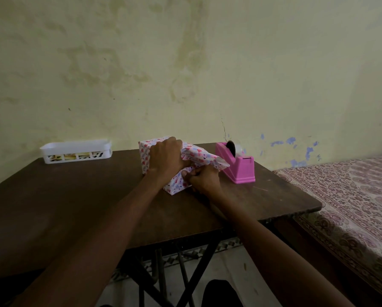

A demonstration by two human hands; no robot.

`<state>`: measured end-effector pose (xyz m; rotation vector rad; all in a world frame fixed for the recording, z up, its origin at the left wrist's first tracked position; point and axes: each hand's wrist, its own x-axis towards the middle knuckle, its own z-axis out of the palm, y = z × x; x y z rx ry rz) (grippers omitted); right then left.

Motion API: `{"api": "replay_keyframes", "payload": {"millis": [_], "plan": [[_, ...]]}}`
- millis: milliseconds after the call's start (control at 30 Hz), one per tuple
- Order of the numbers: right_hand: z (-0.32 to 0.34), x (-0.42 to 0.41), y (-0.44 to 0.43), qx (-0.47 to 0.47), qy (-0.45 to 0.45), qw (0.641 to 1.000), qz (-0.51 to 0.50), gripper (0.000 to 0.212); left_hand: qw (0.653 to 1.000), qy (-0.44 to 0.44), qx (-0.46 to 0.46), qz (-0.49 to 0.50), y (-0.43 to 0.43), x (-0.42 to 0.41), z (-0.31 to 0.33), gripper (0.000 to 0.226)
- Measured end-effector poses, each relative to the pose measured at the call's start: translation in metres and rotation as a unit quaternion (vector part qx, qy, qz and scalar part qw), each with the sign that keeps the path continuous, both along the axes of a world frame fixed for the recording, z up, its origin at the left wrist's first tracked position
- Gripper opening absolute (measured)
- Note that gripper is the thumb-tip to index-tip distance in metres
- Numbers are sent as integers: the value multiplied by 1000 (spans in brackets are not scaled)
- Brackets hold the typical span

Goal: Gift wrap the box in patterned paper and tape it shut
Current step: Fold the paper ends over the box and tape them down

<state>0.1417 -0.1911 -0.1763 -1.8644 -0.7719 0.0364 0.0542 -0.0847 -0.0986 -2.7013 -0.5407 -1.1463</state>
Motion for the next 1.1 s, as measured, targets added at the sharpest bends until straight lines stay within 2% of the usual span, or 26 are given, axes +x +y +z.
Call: {"api": "replay_keyframes", "payload": {"millis": [100, 233, 733, 900, 1033, 1100], "plan": [[-1, 1, 1, -6, -10, 1000, 0, 66, 1000, 2, 4, -1, 3, 1, 0, 62], [5, -1, 2, -7, -31, 999, 4, 61, 1000, 0, 11, 4, 4, 3, -2, 62], [10, 1, -2, -39, -90, 995, 14, 74, 1000, 6, 16, 4, 5, 2, -1, 65], [1, 7, -12, -30, -12, 999, 12, 69, 1000, 9, 14, 3, 2, 0, -1, 65], [-2, 4, -7, -31, -2, 1000, 6, 86, 1000, 8, 14, 0, 4, 1, -1, 66], [0, 3, -8, -34, 26, 999, 8, 76, 1000, 10, 15, 2, 4, 1, -1, 67]]}}
